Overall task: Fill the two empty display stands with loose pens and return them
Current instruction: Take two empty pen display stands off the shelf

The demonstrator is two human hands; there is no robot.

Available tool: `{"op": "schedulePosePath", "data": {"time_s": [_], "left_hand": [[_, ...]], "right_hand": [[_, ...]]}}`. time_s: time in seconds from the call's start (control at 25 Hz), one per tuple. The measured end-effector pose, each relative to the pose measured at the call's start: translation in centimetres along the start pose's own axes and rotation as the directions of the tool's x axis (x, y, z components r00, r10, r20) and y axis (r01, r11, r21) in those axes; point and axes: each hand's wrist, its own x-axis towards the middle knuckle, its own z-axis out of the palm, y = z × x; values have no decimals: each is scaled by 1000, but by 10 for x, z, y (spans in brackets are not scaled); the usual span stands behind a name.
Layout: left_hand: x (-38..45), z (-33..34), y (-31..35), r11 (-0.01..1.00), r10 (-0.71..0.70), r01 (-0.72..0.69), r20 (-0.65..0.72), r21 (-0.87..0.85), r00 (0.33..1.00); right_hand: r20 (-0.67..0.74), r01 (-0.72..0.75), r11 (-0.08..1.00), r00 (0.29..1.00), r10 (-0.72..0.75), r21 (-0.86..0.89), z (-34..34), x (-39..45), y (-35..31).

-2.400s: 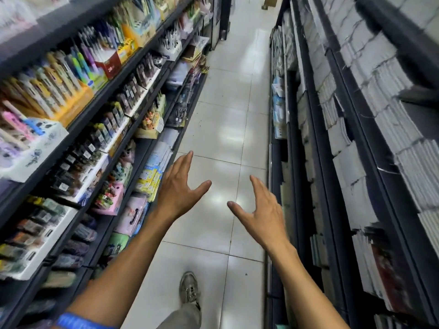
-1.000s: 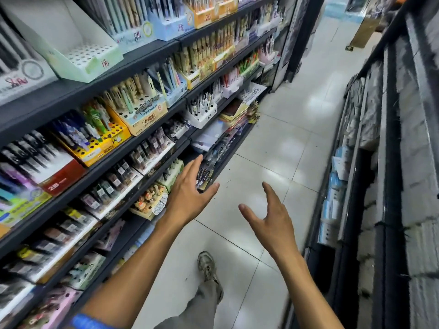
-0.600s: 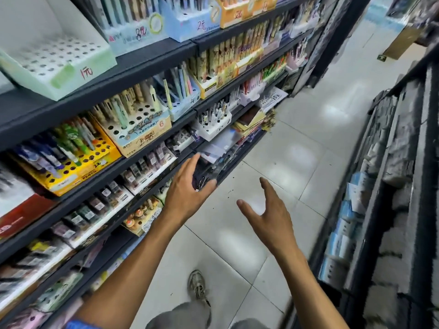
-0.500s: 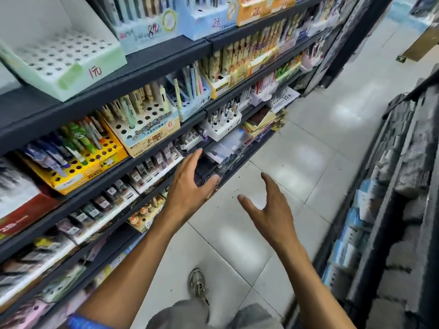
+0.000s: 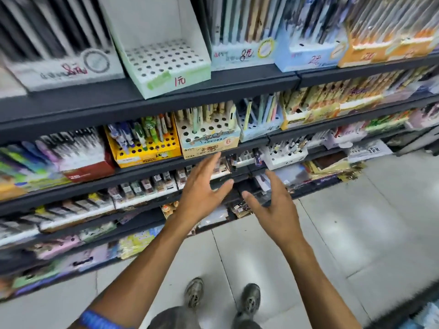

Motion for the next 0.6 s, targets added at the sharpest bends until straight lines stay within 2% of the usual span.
{"op": "schedulePosePath", "data": {"time_s": [0.16,0.28,0.44,0.6], "left_hand": [[-7,-3,29,996,-49,59,-155,61,987],[-11,-8,51,993,-106,115,-271,16,957],[-7,-34,83,997,-72,79,-461,-4,884],[4,-82,110,997,-34,72,-578,43,816]], "right_hand": [[108,119,993,987,-120,17,-20,24,1],[174,206,979,963,-205,11,-39,36,-4],[177,325,944,927,-330,57,-62,59,-31],[172,432,897,881,-441,89,-77,85,-82]]}}
